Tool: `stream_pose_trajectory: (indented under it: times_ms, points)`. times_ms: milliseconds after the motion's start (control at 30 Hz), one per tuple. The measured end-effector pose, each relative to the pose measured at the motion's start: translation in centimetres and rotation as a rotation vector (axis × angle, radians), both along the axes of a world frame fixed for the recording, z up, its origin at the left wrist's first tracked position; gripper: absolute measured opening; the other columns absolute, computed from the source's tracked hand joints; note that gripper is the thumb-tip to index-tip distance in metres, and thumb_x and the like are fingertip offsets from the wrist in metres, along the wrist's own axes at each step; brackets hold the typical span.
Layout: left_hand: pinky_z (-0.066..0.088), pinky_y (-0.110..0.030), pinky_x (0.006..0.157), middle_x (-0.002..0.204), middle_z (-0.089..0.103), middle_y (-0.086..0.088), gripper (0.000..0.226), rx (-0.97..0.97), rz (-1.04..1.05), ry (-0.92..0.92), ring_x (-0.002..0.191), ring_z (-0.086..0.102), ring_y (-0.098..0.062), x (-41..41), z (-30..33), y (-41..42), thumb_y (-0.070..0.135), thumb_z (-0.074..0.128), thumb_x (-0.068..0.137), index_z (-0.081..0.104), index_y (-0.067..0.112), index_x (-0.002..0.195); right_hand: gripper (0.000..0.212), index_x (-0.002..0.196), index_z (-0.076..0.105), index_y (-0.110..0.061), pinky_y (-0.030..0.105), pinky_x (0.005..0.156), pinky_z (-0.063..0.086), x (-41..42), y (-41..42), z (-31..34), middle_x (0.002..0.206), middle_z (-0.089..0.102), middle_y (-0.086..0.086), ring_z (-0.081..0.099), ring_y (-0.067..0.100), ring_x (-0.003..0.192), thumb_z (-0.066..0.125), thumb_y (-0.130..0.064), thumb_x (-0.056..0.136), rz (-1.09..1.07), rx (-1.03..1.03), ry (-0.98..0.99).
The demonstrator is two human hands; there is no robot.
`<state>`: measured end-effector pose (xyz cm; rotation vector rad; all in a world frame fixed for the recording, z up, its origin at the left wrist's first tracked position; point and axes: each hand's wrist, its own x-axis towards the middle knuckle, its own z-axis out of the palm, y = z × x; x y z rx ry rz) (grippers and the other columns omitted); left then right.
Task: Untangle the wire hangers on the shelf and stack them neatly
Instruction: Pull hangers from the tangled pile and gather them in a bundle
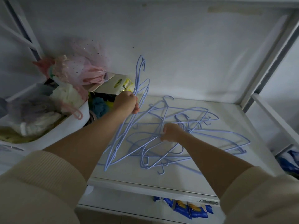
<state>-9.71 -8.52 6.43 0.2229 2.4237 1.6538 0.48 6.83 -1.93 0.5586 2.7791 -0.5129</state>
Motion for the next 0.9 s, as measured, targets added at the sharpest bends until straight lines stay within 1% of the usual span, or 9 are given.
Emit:
stream_pose_trajectory:
  times_ms: [100, 200, 400, 500, 567, 667, 733, 833, 900]
  points:
    - [0.046, -0.022, 0.038, 0.061, 0.056, -0.009, 0.03, -0.027, 0.003, 0.001, 0.048, 0.057, -0.019, 0.4, -0.4, -0.2, 0.01, 0.032, 0.098, 0.055, 0.004, 0.081, 0.067, 0.145, 0.028, -0.022, 0.039, 0.083, 0.048, 0.6, -0.9, -0.8, 0.129, 0.055, 0.016, 0.057, 0.034, 0.115, 0.055, -0.009, 0.084, 0.137, 0.067, 0.031]
    - [0.045, -0.02, 0.035, 0.062, 0.057, -0.009, 0.03, -0.055, 0.008, -0.011, 0.046, 0.056, -0.019, 0.5, -0.9, -0.4, 0.011, 0.032, 0.099, 0.056, 0.004, 0.082, 0.065, 0.145, 0.031, -0.034, 0.04, 0.087, 0.047, 0.4, -1.3, -1.3, 0.132, 0.051, 0.011, 0.052, 0.032, 0.122, 0.047, -0.008, 0.087, 0.267, 0.162, 0.005]
    - [0.045, -0.022, 0.038, 0.062, 0.058, -0.009, 0.029, -0.082, 0.023, 0.025, 0.046, 0.055, -0.018, 0.5, -0.9, -0.9, 0.011, 0.032, 0.099, 0.057, 0.002, 0.086, 0.027, 0.116, 0.057, -0.012, 0.039, 0.085, 0.049, -0.6, -1.1, -1.4, 0.119, 0.06, 0.015, 0.058, 0.031, 0.113, 0.044, -0.01, 0.092, 0.379, 0.332, 0.087]
    - [0.046, -0.024, 0.039, 0.06, 0.056, -0.009, 0.03, -0.079, 0.034, 0.097, 0.045, 0.053, -0.02, 0.2, -0.4, -1.1, 0.009, 0.031, 0.098, 0.056, 0.002, 0.082, 0.028, 0.111, 0.064, -0.007, 0.04, 0.09, 0.049, -0.7, -0.2, 0.0, 0.117, 0.063, 0.018, 0.059, 0.034, 0.114, 0.046, -0.023, 0.095, 0.398, 0.384, 0.142]
    - [0.043, -0.021, 0.036, 0.058, 0.054, -0.009, 0.034, -0.086, 0.06, 0.172, 0.041, 0.05, -0.018, 0.1, 0.3, -1.2, 0.008, 0.031, 0.097, 0.053, 0.006, 0.071, 0.033, 0.114, 0.061, -0.004, 0.043, 0.093, 0.048, -0.6, 1.2, 1.4, 0.119, 0.062, 0.022, 0.058, 0.037, 0.116, 0.046, -0.027, 0.096, 0.396, 0.475, 0.15]
    - [0.043, -0.021, 0.038, 0.053, 0.052, -0.008, 0.037, -0.035, 0.122, 0.252, 0.03, 0.05, -0.012, -0.8, 1.4, -1.0, 0.007, 0.031, 0.093, 0.048, 0.013, 0.061, 0.034, 0.118, 0.058, -0.003, 0.041, 0.095, 0.046, 0.3, 3.7, 4.0, 0.123, 0.06, 0.022, 0.056, 0.036, 0.118, 0.046, -0.025, 0.096, 0.31, 0.528, 0.139]
    - [0.043, -0.026, 0.046, 0.05, 0.05, -0.007, 0.036, 0.004, 0.167, 0.291, 0.03, 0.05, -0.012, -1.1, 2.4, -0.6, 0.007, 0.032, 0.09, 0.047, 0.015, 0.058, 0.032, 0.118, 0.059, -0.003, 0.04, 0.095, 0.047, 1.4, 5.2, 5.9, 0.124, 0.06, 0.022, 0.057, 0.037, 0.118, 0.046, -0.018, 0.093, 0.17, 0.525, 0.141]
    - [0.039, -0.025, 0.046, 0.049, 0.05, -0.007, 0.036, 0.04, 0.191, 0.319, 0.025, 0.047, -0.008, -0.7, 3.8, 0.3, 0.007, 0.032, 0.091, 0.046, 0.015, 0.058, 0.033, 0.118, 0.059, -0.003, 0.039, 0.093, 0.048, 3.1, 7.1, 8.0, 0.125, 0.059, 0.021, 0.057, 0.039, 0.118, 0.049, -0.015, 0.089, -0.043, 0.484, 0.185]
    - [0.046, -0.03, 0.055, 0.048, 0.051, -0.008, 0.036, 0.032, 0.169, 0.32, 0.035, 0.05, -0.017, -0.4, 4.1, 1.1, 0.007, 0.034, 0.091, 0.049, 0.01, 0.059, 0.031, 0.113, 0.061, -0.003, 0.037, 0.09, 0.048, 3.7, 8.0, 9.1, 0.121, 0.061, 0.021, 0.057, 0.039, 0.115, 0.051, -0.015, 0.086, -0.204, 0.38, 0.24]
